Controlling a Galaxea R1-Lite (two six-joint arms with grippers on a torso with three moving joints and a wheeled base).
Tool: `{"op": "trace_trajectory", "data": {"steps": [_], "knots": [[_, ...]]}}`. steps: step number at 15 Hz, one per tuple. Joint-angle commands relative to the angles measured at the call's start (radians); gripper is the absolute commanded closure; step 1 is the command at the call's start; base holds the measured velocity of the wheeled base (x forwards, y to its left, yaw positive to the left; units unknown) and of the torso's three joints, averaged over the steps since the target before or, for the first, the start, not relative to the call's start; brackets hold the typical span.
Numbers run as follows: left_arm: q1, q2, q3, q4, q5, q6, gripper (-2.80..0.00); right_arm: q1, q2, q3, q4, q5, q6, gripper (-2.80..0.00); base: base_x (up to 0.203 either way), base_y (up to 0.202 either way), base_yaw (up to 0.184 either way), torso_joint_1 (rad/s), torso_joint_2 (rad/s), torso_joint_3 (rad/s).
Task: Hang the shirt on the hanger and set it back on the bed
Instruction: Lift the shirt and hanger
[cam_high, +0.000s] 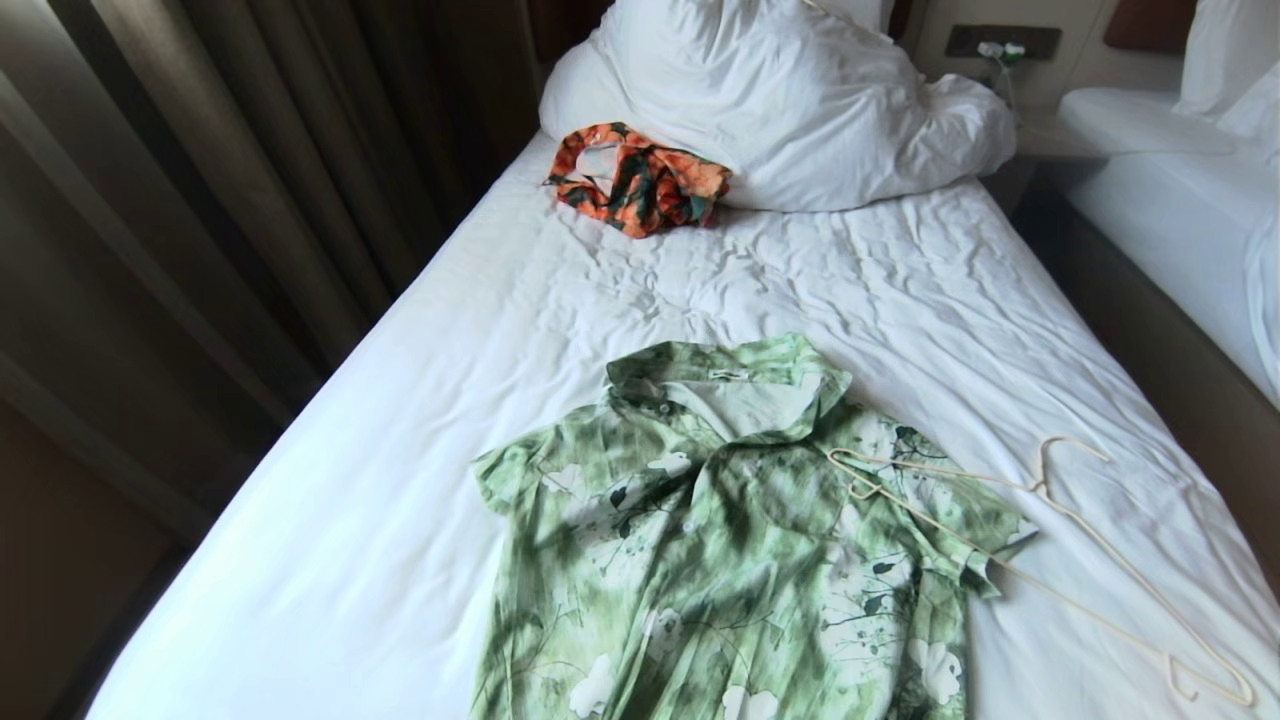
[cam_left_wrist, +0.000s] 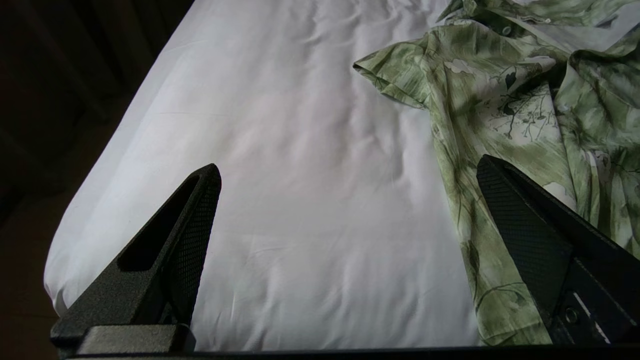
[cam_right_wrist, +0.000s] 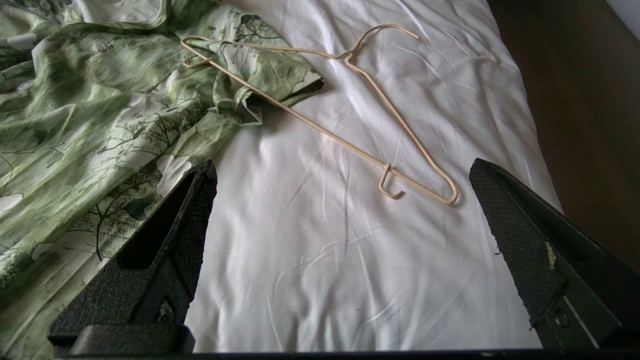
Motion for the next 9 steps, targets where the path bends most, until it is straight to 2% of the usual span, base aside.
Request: {"op": "trace_trajectory", "data": {"steps": [1,9], "knots": [[0.0,0.0,0.0,-0.001,0.0,-0.001,-2.8,0.0,-0.001,0.0,0.0,0.0,0.0,-2.8,0.0,0.0,0.0,0.0,0.0,0.0],[0.0,0.0,0.0,-0.001,0.0,-0.001,-2.8,0.0,-0.001,-0.001,0.001,-0.002,0.009,-2.8,0.0,0.0,0.0,0.0,0.0,0.0]]}}
